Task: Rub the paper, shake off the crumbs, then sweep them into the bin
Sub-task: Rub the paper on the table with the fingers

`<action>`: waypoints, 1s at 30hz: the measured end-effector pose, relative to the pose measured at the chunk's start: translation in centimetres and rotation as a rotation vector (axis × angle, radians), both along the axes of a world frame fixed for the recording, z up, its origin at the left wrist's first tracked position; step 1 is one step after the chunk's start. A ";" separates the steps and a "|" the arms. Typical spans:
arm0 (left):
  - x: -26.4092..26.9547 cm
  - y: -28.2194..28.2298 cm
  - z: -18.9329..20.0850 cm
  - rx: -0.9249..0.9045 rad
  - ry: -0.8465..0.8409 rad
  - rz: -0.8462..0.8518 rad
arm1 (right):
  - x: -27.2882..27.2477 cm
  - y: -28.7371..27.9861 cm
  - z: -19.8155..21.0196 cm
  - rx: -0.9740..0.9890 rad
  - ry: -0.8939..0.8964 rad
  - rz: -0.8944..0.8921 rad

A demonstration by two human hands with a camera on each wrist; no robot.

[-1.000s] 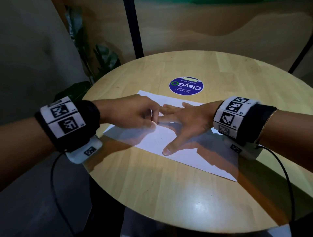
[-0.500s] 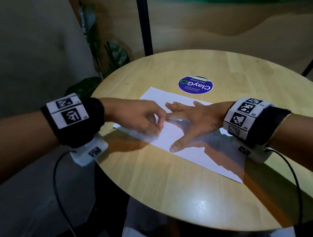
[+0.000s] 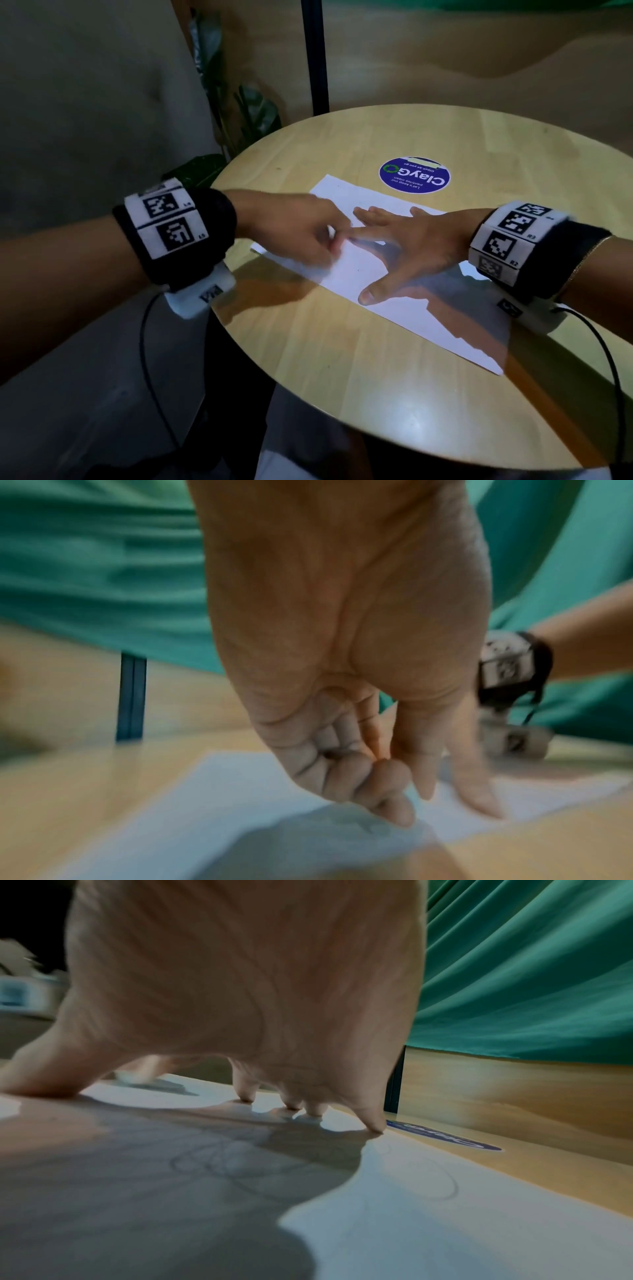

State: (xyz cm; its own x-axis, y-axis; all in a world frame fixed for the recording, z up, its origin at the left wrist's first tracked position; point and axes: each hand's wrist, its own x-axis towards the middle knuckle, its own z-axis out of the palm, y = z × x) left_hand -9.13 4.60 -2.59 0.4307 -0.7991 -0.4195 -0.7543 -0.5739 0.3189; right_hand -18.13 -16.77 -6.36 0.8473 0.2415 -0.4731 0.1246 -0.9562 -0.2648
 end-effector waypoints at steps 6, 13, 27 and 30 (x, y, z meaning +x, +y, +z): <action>2.3 2.2 1.0 0.097 0.006 0.089 | -0.2 0.2 0.0 -0.019 0.007 -0.018; 1.6 0.9 -0.4 -0.018 0.180 0.051 | -0.3 0.3 0.3 -0.024 0.002 -0.038; 4.4 4.0 0.2 0.023 0.064 0.183 | 0.1 0.0 -0.5 0.010 0.019 -0.001; 4.9 4.2 2.0 0.045 -0.224 0.202 | 0.0 -0.1 -0.3 0.011 0.008 0.005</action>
